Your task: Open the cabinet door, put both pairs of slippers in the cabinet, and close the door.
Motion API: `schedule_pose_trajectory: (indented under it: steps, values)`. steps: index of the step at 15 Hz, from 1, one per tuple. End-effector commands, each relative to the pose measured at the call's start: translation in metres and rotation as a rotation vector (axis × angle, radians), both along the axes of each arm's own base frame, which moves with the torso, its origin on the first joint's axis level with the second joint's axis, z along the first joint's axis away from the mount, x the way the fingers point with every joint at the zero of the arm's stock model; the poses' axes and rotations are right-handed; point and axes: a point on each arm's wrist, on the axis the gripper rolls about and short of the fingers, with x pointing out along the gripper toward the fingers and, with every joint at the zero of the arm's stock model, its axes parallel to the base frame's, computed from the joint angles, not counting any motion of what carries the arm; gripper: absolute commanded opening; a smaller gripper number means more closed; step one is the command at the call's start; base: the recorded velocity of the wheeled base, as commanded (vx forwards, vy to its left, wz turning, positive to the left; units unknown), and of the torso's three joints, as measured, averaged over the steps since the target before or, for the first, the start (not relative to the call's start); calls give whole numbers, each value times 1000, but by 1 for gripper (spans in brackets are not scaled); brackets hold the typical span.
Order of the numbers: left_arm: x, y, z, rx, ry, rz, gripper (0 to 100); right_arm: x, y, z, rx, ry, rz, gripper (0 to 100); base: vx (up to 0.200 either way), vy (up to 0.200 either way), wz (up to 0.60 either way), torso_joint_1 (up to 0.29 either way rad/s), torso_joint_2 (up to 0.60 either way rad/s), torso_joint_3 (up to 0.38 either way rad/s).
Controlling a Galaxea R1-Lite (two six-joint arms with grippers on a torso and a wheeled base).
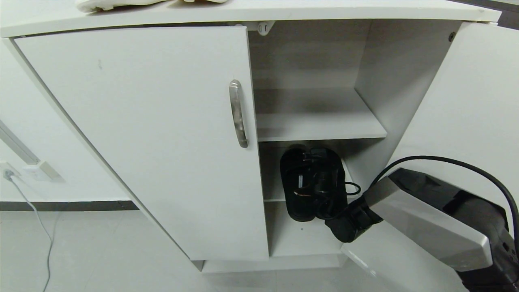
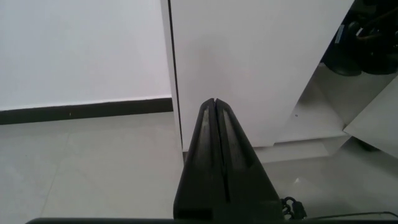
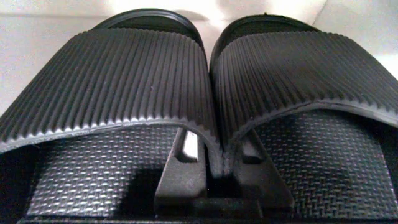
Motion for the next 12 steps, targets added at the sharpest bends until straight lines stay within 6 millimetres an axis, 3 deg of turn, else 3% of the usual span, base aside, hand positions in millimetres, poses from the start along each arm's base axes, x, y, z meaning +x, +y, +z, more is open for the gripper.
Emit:
schedule_pose_trajectory:
  steps: [1, 5, 12]
  values:
    - [0, 0, 0, 0, 1, 0, 0, 15, 4, 5, 9, -13, -10, 0, 0, 0, 0, 0, 0, 0]
    - [0, 0, 0, 0, 1, 0, 0, 38, 6, 2, 13, -20, -28, 0, 0, 0, 0, 0, 0, 0]
    - [0, 0, 0, 0, 1, 0, 0, 41, 4, 2, -1, 11, -33, 0, 0, 0, 0, 0, 0, 0]
